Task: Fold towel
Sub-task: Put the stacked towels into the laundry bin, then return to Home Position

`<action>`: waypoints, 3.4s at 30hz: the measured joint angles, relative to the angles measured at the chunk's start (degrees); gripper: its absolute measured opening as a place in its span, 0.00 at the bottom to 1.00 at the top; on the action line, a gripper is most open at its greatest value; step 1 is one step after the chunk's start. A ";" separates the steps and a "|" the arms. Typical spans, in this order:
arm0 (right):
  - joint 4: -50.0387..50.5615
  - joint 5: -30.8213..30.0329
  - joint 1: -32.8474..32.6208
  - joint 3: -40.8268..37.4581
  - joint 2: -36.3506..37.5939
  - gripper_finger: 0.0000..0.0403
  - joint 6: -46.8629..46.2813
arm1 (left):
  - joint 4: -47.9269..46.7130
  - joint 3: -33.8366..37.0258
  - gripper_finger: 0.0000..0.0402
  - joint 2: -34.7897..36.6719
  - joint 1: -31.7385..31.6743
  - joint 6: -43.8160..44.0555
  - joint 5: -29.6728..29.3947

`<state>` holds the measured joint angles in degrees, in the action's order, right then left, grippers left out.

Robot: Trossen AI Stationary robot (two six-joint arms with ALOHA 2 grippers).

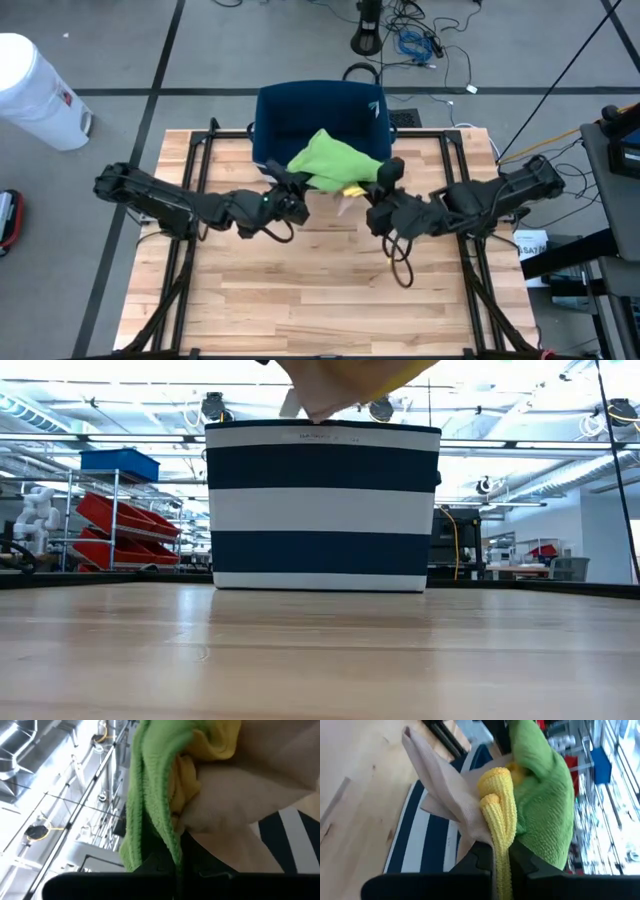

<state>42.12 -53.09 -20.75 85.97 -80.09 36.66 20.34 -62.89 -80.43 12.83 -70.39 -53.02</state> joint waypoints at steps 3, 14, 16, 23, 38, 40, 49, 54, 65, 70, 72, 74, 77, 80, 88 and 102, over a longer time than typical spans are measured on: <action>-2.12 3.71 1.60 0.00 1.35 0.02 4.88 | 0.33 0.00 0.01 0.74 -0.84 -1.03 2.36; -7.44 23.27 10.40 0.00 6.18 0.02 18.10 | 6.68 0.00 0.01 1.56 -7.02 -10.14 8.05; -7.73 28.91 12.85 0.00 6.86 0.02 19.05 | 6.15 0.00 0.01 1.54 -8.85 -11.00 8.29; -7.59 44.22 22.34 0.00 7.24 0.02 21.93 | 4.50 0.00 0.01 1.52 -15.74 -9.56 15.55; -8.99 71.37 40.64 0.02 5.07 0.02 30.16 | -2.79 0.00 0.01 1.52 -32.51 5.35 42.86; -8.99 73.70 43.11 0.02 3.84 0.02 30.98 | -3.43 0.00 0.01 1.52 -34.77 6.61 45.51; -9.04 76.67 51.49 0.02 -3.66 0.02 33.84 | -9.55 0.00 0.01 1.52 -43.20 9.94 51.44; -9.45 79.03 55.79 0.02 -6.81 0.02 36.46 | -15.17 0.00 0.01 1.52 -46.11 9.94 52.77; -6.93 82.19 61.62 0.07 -12.14 0.06 36.48 | -20.10 0.00 0.02 1.50 -47.37 8.41 53.03; -4.43 81.66 61.92 0.07 -14.43 0.15 36.66 | -25.48 0.00 0.03 0.77 -47.42 3.70 54.89; -4.12 81.29 61.94 0.02 -14.63 0.18 36.61 | -26.82 0.00 0.05 -0.21 -47.42 1.77 54.74; -4.24 81.34 61.96 0.02 -14.61 0.21 36.10 | -27.84 0.00 0.08 -1.27 -47.44 1.42 54.65; -4.31 81.50 61.94 0.02 -14.32 0.25 35.15 | -27.79 0.00 0.16 -2.42 -47.44 2.17 54.61; -4.29 81.54 61.96 0.02 -14.18 0.29 33.36 | -27.53 0.00 0.24 -2.53 -47.36 2.45 54.61; -3.63 81.69 61.94 0.02 -14.13 0.37 31.23 | -26.67 0.00 0.37 -2.44 -45.29 3.06 53.28; -6.36 81.85 61.92 0.02 -11.80 0.40 28.90 | -21.93 0.00 0.38 -2.42 -42.73 3.97 45.26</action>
<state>35.76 28.76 41.17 86.00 -91.89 65.57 -1.59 -62.89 -82.85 -29.90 -66.42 -7.77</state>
